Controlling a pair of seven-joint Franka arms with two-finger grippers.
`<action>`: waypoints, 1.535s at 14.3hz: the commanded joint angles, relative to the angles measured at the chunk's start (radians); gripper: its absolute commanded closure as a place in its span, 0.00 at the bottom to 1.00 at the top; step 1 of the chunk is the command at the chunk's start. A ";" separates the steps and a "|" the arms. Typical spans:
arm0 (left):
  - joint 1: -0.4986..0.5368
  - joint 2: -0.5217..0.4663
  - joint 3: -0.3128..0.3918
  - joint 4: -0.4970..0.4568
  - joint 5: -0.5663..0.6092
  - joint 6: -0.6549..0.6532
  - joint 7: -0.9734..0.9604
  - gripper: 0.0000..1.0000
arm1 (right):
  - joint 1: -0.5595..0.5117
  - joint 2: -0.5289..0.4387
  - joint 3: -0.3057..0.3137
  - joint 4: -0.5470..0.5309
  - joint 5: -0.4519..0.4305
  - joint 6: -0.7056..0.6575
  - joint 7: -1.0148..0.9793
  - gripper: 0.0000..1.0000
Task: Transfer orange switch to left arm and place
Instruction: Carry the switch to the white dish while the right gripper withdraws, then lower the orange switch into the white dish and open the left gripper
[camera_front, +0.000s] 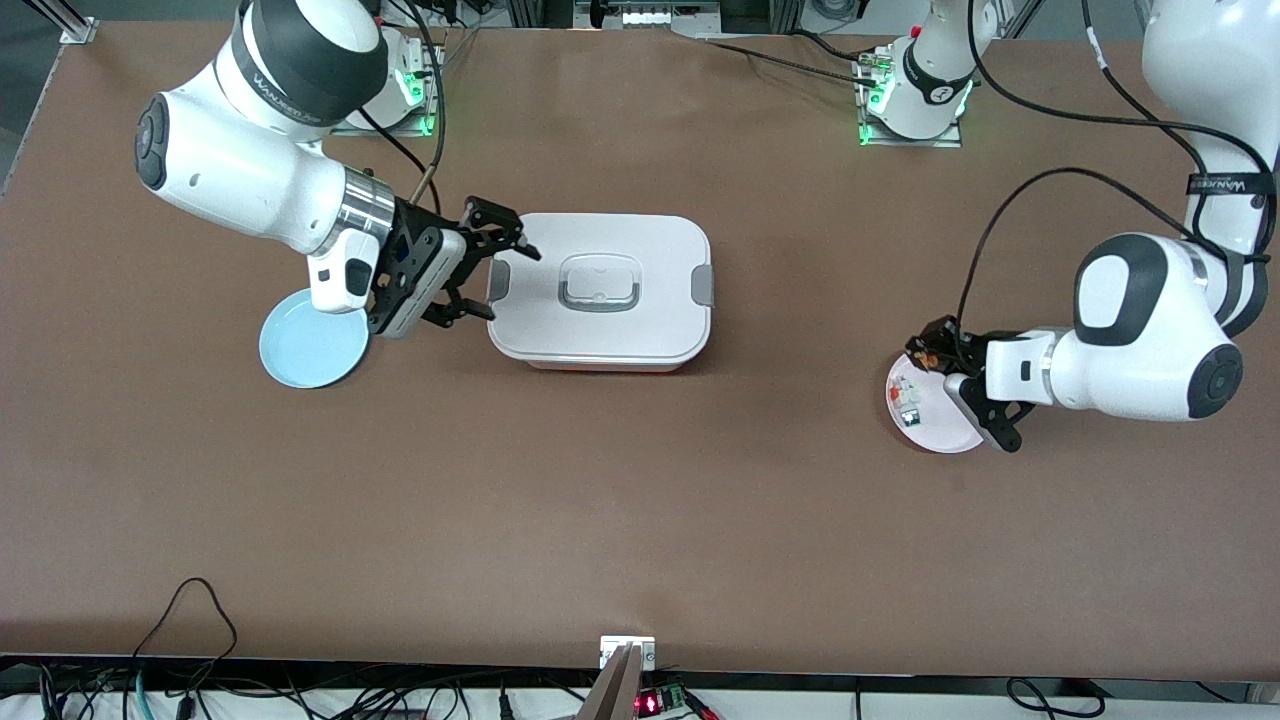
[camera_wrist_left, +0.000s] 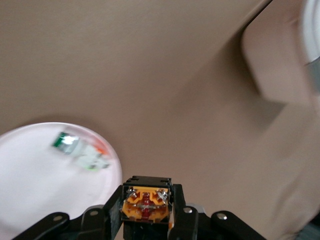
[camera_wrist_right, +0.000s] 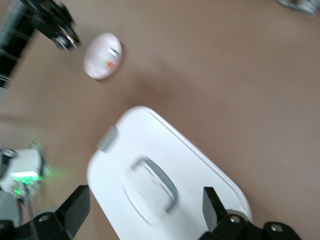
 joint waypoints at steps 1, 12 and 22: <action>0.005 0.056 -0.009 0.028 0.162 0.053 0.105 0.84 | -0.004 -0.018 0.002 0.033 -0.209 -0.079 0.188 0.00; 0.050 0.128 -0.009 -0.158 0.453 0.473 0.507 0.79 | -0.168 -0.173 -0.110 0.039 -0.503 -0.406 0.457 0.00; 0.086 0.024 -0.057 -0.224 0.436 0.440 0.498 0.00 | -0.118 -0.218 -0.198 0.032 -0.607 -0.418 0.606 0.00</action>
